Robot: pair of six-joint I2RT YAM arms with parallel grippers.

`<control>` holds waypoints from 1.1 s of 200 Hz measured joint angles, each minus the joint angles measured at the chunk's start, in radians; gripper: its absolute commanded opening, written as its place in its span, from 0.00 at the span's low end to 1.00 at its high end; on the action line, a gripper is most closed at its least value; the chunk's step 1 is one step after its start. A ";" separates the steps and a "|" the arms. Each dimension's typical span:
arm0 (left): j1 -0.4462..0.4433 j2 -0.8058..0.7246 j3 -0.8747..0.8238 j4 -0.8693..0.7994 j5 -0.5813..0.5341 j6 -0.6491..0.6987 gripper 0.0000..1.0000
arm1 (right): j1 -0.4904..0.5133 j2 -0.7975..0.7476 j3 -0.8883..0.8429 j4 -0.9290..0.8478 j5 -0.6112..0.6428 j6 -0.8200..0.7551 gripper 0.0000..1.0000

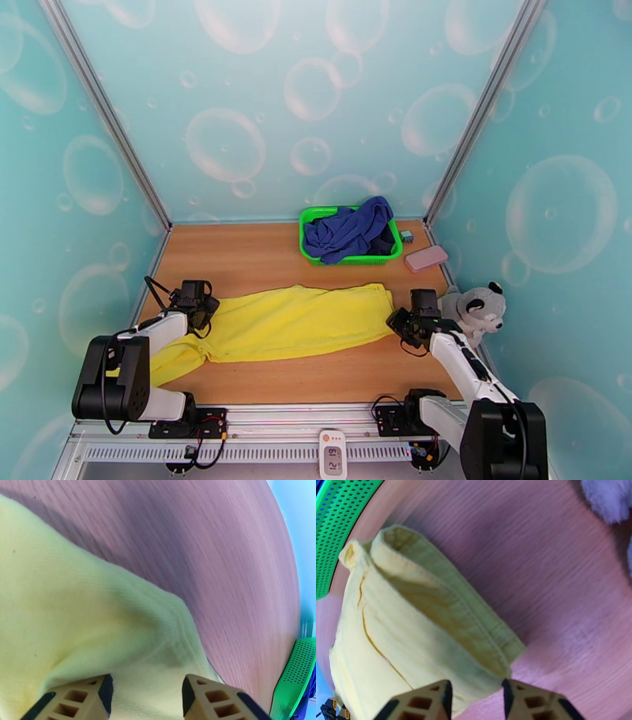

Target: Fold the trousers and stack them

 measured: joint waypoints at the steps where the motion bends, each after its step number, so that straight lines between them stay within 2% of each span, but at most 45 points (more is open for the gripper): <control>1: 0.000 0.000 0.000 0.000 0.000 0.002 0.52 | 0.000 0.001 0.000 0.000 0.000 0.000 0.40; 17: 0.000 0.000 0.000 0.000 0.002 0.003 0.52 | -0.002 0.014 -0.001 0.009 -0.005 -0.004 0.36; 57: 0.000 0.000 0.000 0.000 0.005 0.006 0.51 | -0.002 0.033 -0.002 0.050 -0.015 -0.025 0.14; 74: 0.000 -0.002 -0.001 0.001 0.005 0.006 0.51 | -0.002 0.047 -0.002 0.063 -0.016 -0.028 0.00; 123: 0.000 -0.003 -0.002 0.002 0.005 0.006 0.52 | -0.011 0.055 0.014 0.064 -0.031 -0.057 0.00; 165: 0.000 -0.003 -0.002 0.001 0.005 0.006 0.52 | -0.108 0.039 0.122 0.026 -0.035 -0.140 0.00; 194: 0.000 -0.004 -0.001 0.001 0.014 0.006 0.52 | -0.183 0.026 0.137 -0.009 -0.062 -0.187 0.00; 220: 0.000 -0.005 0.001 -0.003 0.024 0.008 0.53 | -0.200 -0.007 0.137 -0.047 -0.076 -0.203 0.00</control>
